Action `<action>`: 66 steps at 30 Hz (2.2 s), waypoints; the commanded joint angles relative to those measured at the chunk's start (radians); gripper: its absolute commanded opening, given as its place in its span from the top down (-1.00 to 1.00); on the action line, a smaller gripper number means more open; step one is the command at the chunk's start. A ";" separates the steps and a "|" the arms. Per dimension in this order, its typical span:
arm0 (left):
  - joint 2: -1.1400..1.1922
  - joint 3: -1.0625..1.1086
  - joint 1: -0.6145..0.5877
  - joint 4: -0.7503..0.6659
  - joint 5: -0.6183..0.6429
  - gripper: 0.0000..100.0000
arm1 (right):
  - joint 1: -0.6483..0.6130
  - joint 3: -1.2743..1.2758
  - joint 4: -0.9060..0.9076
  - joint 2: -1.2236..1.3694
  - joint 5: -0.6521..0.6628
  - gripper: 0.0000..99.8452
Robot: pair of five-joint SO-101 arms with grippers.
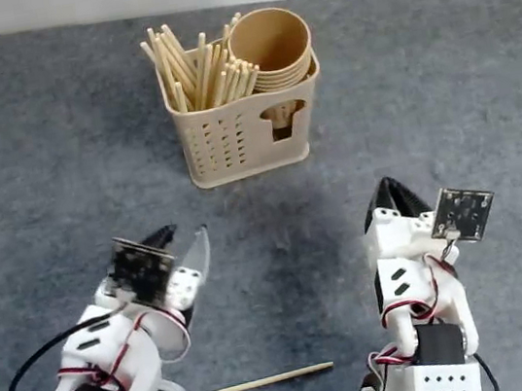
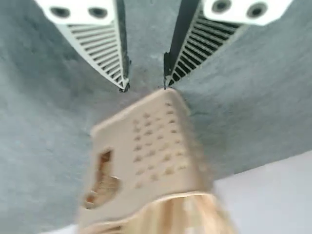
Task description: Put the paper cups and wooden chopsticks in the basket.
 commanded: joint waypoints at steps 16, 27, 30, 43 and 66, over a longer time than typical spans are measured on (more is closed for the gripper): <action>0.010 0.058 0.512 0.147 -0.107 0.74 | 0.042 -0.008 -0.027 -0.013 -0.015 0.99; 0.294 0.090 0.607 0.051 -0.106 0.74 | 0.160 -0.008 -0.027 -0.013 -0.015 0.99; 0.447 0.053 0.653 0.020 -0.103 0.74 | 0.188 -0.010 -0.028 -0.013 -0.015 0.99; 0.723 0.002 0.671 -0.068 0.000 0.56 | 0.280 -0.019 -0.062 -0.013 -0.015 0.99; 1.264 -0.173 0.687 -0.196 0.002 0.66 | 0.272 -0.015 -0.062 -0.013 -0.014 0.99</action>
